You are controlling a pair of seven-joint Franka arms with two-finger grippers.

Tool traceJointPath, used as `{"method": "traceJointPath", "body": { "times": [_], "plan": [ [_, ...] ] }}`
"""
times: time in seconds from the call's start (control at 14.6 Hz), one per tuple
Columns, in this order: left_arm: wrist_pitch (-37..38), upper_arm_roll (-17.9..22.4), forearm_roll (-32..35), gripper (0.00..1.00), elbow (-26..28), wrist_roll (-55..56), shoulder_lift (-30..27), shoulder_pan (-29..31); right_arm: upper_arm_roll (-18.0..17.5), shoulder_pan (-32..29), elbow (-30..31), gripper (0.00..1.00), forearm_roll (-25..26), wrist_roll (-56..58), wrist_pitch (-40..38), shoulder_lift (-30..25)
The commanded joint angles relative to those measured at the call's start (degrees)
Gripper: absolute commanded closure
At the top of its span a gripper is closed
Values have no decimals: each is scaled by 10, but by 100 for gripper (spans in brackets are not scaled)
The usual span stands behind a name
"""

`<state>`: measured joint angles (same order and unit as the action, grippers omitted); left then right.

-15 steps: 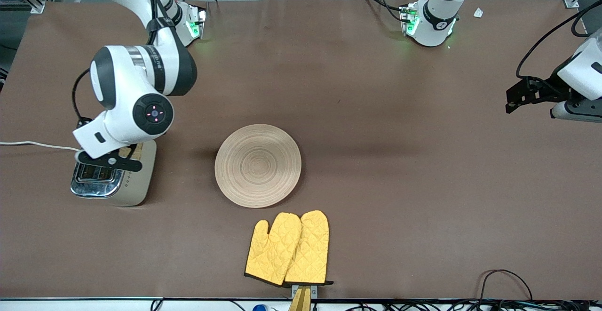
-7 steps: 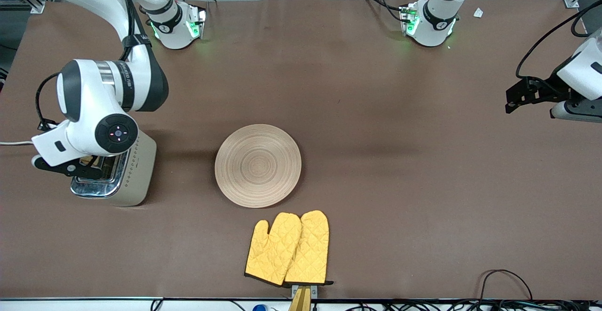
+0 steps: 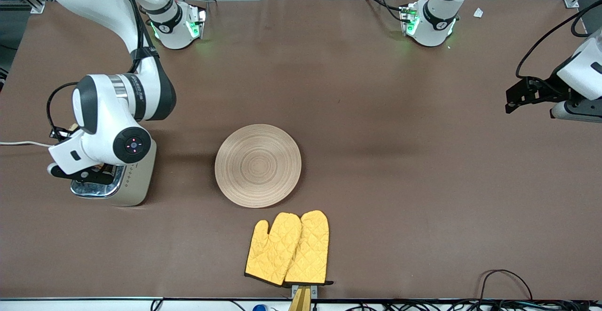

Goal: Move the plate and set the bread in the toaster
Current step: 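Lower the bread into a toaster slot with the right gripper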

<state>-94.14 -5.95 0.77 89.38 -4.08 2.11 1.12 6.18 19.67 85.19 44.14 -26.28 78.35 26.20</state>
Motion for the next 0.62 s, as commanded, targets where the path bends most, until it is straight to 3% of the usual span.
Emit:
{"method": "traceJointPath", "body": {
  "times": [0.0,0.55],
  "plan": [
    [-7,-1,5,0,9,1,-9,-1,-5,4,5,100,17,-18,2,5],
    [-7,-1,5,0,9,1,-9,0,-6,8,5,100,17,-62,8,34]
  ]
}}
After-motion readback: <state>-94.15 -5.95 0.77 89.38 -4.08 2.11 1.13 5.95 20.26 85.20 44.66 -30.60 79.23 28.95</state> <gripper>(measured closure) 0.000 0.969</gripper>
